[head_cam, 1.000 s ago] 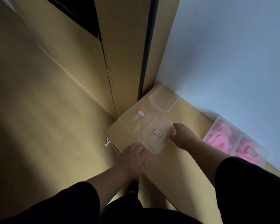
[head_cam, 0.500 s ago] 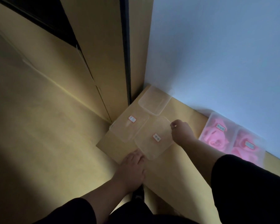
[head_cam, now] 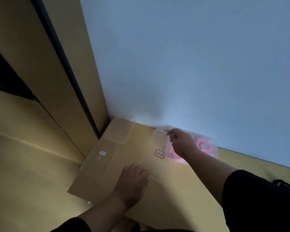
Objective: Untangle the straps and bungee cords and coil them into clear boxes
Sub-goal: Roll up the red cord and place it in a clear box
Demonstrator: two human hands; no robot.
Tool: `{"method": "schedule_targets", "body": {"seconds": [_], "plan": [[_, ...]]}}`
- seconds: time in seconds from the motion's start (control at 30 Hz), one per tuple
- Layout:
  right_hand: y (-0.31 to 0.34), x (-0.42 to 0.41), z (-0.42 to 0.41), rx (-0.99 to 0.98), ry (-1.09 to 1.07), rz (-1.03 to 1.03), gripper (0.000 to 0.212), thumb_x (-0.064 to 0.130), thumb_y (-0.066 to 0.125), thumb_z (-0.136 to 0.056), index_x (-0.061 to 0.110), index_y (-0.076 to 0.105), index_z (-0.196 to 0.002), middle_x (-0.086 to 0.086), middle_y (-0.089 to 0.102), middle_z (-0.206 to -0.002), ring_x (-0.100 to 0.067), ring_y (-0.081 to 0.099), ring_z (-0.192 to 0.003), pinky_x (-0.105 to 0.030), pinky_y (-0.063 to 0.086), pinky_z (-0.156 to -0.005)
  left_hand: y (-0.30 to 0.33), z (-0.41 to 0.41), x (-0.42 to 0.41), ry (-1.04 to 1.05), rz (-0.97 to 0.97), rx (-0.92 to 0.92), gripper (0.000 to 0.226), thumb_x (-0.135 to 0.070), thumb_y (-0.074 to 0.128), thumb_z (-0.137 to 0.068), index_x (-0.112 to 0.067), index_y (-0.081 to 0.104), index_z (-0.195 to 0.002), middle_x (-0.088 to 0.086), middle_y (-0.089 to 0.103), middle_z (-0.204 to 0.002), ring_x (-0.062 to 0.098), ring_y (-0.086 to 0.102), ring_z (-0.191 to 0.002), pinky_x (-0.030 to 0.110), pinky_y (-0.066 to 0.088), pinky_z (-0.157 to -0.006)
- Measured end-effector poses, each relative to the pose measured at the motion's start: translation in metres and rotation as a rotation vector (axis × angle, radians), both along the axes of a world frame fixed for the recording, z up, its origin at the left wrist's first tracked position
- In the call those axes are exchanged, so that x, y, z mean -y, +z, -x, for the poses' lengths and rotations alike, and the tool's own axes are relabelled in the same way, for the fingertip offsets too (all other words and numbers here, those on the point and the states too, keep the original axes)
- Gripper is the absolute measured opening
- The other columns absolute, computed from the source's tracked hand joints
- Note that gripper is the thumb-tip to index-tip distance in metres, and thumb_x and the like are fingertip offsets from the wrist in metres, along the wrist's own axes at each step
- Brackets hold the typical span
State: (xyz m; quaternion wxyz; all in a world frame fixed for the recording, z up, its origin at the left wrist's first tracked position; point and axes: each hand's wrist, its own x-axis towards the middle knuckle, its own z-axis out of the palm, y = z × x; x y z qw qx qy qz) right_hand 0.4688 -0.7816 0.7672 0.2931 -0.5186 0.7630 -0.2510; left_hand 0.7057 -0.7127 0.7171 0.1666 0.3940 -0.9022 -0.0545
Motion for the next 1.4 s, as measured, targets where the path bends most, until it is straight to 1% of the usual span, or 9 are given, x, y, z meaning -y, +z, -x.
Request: {"method": "schedule_targets", "body": {"seconds": [0.23, 0.4, 0.53, 0.73, 0.87, 0.97, 1.07, 1.2, 1.4], "plan": [[0.03, -0.057, 0.094, -0.018, -0.195, 0.016, 0.025, 0.015, 0.051, -0.103, 0.02, 0.074, -0.113, -0.001, 0.072, -0.114, -0.02, 0.063, -0.1, -0.032, 0.049, -0.091, 0.033, 0.084, 0.004, -0.362, 0.212, -0.053, 0.011, -0.027, 0.074, -0.077, -0.023, 0.064, -0.076, -0.003, 0.058, -0.078, 0.023, 0.056, -0.073, 0.033, 0.046, -0.07], [0.04, -0.096, 0.152, -0.027, -0.272, 0.002, 0.025, 0.022, 0.055, -0.103, 0.019, 0.073, -0.12, 0.002, 0.072, -0.111, -0.013, 0.06, -0.094, -0.023, 0.042, -0.082, 0.044, 0.15, -0.013, -0.568, 0.238, -0.013, 0.011, -0.028, 0.071, -0.083, -0.023, 0.063, -0.076, -0.004, 0.057, -0.076, 0.02, 0.053, -0.069, 0.03, 0.049, -0.066], [0.04, -0.115, 0.185, -0.044, -0.284, -0.011, 0.027, 0.02, 0.056, -0.103, 0.019, 0.07, -0.126, -0.003, 0.07, -0.123, -0.02, 0.061, -0.11, -0.022, 0.04, -0.086, 0.039, 0.195, -0.03, -0.65, 0.215, 0.056, 0.01, -0.032, 0.069, -0.082, -0.026, 0.062, -0.08, -0.005, 0.058, -0.077, 0.018, 0.051, -0.069, 0.03, 0.049, -0.068], [0.032, -0.136, 0.23, 0.046, -0.344, 0.021, 0.032, 0.022, 0.06, -0.098, 0.017, 0.058, -0.13, 0.001, 0.065, -0.103, -0.019, 0.061, -0.092, -0.028, 0.045, -0.079, 0.038, 0.262, -0.061, -0.743, 0.205, 0.017, 0.019, -0.037, 0.07, -0.084, -0.025, 0.056, -0.085, -0.006, 0.063, -0.08, 0.015, 0.054, -0.069, 0.027, 0.046, -0.069], [0.02, -0.14, 0.251, 0.041, -0.242, -0.012, 0.036, 0.025, 0.069, -0.094, 0.016, 0.06, -0.129, -0.001, 0.067, -0.109, -0.019, 0.063, -0.098, -0.029, 0.047, -0.085, 0.034, 0.292, -0.084, -0.732, 0.164, 0.106, 0.02, -0.043, 0.057, -0.095, -0.027, 0.065, -0.102, -0.009, 0.071, -0.095, 0.01, 0.065, -0.083, 0.029, 0.053, -0.084], [0.004, -0.143, 0.257, -0.025, -0.124, -0.02, 0.039, 0.03, 0.07, -0.094, 0.018, 0.06, -0.129, 0.003, 0.063, -0.109, -0.015, 0.06, -0.095, -0.027, 0.044, -0.083, 0.023, 0.305, -0.099, -0.672, 0.139, 0.173, 0.03, -0.04, 0.042, -0.102, -0.023, 0.065, -0.112, -0.004, 0.071, -0.102, 0.017, 0.065, -0.091, 0.037, 0.052, -0.092], [-0.016, -0.145, 0.261, -0.081, 0.005, -0.036, 0.041, 0.032, 0.068, -0.095, 0.019, 0.058, -0.132, 0.002, 0.062, -0.117, -0.011, 0.056, -0.096, -0.025, 0.041, -0.083, 0.013, 0.315, -0.112, -0.636, 0.138, 0.179, 0.031, -0.039, 0.04, -0.101, -0.021, 0.062, -0.114, 0.001, 0.068, -0.106, 0.021, 0.062, -0.094, 0.039, 0.052, -0.088], [-0.038, -0.148, 0.262, -0.17, 0.149, -0.051, 0.043, 0.036, 0.065, -0.096, 0.02, 0.057, -0.135, 0.0, 0.063, -0.129, -0.017, 0.058, -0.115, -0.03, 0.046, -0.095, 0.004, 0.319, -0.126, -0.505, 0.109, 0.19, 0.031, -0.044, 0.053, -0.094, -0.022, 0.064, -0.113, -0.001, 0.065, -0.106, 0.019, 0.058, -0.096, 0.035, 0.051, -0.082], [-0.064, -0.154, 0.258, -0.224, 0.291, -0.126, 0.042, 0.036, 0.059, -0.099, 0.023, 0.054, -0.138, 0.0, 0.057, -0.14, -0.022, 0.053, -0.127, -0.037, 0.045, -0.104, -0.01, 0.317, -0.145, -0.416, 0.025, 0.288, 0.046, -0.048, 0.043, -0.083, -0.027, 0.065, -0.117, -0.005, 0.064, -0.109, 0.019, 0.059, -0.098, 0.03, 0.05, -0.084]]}}
